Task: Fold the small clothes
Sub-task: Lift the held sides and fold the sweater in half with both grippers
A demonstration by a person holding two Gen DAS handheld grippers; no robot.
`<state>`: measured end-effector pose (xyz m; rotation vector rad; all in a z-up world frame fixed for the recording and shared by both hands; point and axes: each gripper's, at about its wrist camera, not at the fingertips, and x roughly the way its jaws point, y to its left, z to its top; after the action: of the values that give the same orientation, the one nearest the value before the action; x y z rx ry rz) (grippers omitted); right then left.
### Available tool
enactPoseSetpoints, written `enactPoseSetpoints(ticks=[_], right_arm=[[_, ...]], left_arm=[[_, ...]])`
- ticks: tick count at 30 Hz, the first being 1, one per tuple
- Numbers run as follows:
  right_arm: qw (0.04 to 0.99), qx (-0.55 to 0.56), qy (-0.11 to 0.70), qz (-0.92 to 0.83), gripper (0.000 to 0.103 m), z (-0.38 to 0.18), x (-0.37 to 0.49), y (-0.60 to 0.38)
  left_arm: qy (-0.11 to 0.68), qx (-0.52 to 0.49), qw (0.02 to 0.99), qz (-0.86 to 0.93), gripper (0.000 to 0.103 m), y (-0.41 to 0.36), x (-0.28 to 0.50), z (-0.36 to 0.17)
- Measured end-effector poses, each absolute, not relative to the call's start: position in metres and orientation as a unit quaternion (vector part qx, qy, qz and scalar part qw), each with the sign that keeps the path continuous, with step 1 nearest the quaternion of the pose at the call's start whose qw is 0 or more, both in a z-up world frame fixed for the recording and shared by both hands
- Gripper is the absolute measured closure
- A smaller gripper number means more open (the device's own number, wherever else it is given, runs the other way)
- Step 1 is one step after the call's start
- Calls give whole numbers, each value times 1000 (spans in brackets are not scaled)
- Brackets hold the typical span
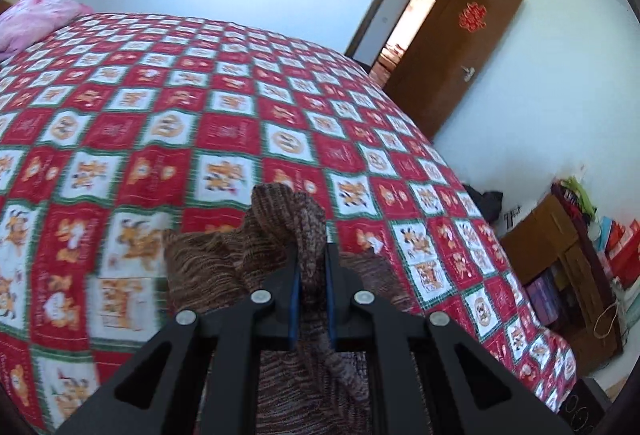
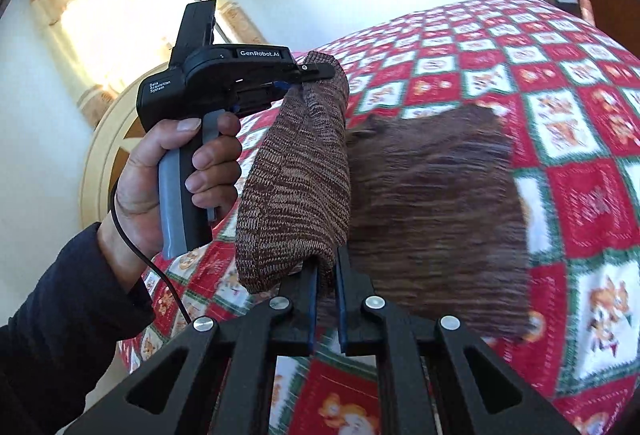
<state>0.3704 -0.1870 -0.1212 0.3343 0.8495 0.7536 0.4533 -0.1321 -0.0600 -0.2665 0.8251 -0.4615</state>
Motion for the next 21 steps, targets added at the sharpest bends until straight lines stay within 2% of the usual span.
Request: enactPoseSetpoints(ticks=[10, 16, 17, 18, 19, 20, 21], right_arm=[[813, 214, 441, 315, 96, -165, 379, -231], [800, 268, 454, 287, 99, -185, 385, -258], [800, 268, 454, 285, 99, -184, 385, -261], [805, 262, 454, 279, 99, -184, 384, -265], [808, 258, 453, 274, 99, -183, 383, -268], [808, 256, 456, 271, 99, -184, 383, -270], [808, 251, 461, 267, 99, -184, 383, -273]], left_arm=[[427, -70, 873, -224, 92, -203, 459, -101], [402, 0, 890, -215, 88, -227, 446, -95], [383, 20, 899, -212, 81, -227, 438, -89], [371, 35, 904, -211, 69, -226, 431, -85], [359, 48, 908, -211, 61, -225, 425, -82], [348, 63, 913, -206, 44, -222, 419, -79], [335, 80, 918, -197, 34, -219, 411, -78]])
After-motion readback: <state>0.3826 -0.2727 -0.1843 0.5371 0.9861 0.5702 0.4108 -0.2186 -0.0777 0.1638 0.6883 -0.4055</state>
